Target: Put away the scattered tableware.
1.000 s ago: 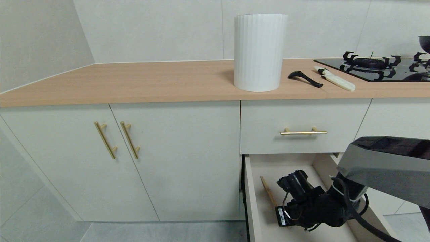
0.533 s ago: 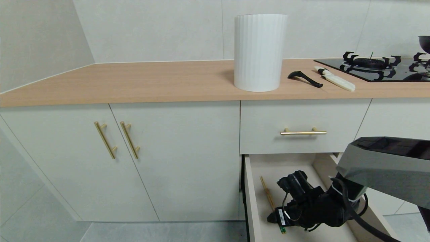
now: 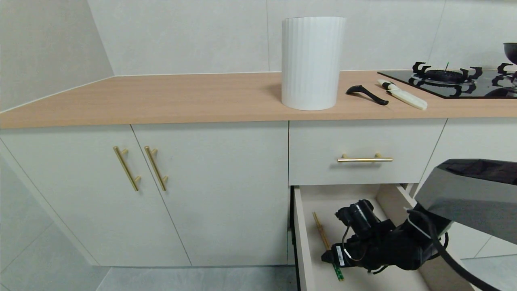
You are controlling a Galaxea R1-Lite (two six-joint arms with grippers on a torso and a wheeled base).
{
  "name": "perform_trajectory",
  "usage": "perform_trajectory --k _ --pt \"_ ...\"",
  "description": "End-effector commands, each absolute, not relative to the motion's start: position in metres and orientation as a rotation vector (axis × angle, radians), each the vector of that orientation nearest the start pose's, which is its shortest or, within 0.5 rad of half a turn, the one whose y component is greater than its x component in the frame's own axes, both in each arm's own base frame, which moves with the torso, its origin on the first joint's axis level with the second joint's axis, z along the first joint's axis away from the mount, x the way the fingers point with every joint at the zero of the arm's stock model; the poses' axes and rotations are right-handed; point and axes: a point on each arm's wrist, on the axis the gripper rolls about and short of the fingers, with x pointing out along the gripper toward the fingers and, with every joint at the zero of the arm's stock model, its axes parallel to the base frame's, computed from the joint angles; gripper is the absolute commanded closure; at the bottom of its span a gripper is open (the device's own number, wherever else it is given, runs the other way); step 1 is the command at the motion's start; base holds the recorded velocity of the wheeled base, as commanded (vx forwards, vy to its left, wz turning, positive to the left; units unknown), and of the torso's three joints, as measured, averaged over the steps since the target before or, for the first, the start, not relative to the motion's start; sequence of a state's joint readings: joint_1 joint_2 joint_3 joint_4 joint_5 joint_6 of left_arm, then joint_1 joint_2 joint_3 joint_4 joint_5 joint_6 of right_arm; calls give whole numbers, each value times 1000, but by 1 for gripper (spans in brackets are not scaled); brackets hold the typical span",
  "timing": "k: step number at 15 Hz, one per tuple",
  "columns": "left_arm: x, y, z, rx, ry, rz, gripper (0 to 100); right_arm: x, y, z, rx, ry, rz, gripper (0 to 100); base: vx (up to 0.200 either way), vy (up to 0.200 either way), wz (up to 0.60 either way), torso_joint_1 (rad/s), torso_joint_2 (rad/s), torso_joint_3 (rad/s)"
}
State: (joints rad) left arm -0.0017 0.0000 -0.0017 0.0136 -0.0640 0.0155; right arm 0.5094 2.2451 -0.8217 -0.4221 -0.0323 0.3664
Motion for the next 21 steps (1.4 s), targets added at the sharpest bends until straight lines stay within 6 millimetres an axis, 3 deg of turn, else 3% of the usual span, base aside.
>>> perform_trajectory --k 1,2,3,7,14,21 --pt "-23 -1 74 15 12 -66 0 293 150 58 112 836 240 0 0 0 0 0 0 0" --pt "-23 -1 74 15 12 -66 0 290 144 73 116 790 234 0 0 0 0 0 0 0" --pt "-23 -1 74 15 12 -66 0 281 131 101 103 706 247 0 0 0 0 0 0 0" --pt "-23 -1 74 15 12 -66 0 268 121 139 105 580 265 0 0 0 0 0 0 0" --pt "-23 -1 74 15 12 -66 0 255 105 172 91 455 256 0 0 0 0 21 -90 -62" --pt "-23 -1 74 15 12 -66 0 254 99 178 47 420 229 0 0 0 0 140 -423 -292"
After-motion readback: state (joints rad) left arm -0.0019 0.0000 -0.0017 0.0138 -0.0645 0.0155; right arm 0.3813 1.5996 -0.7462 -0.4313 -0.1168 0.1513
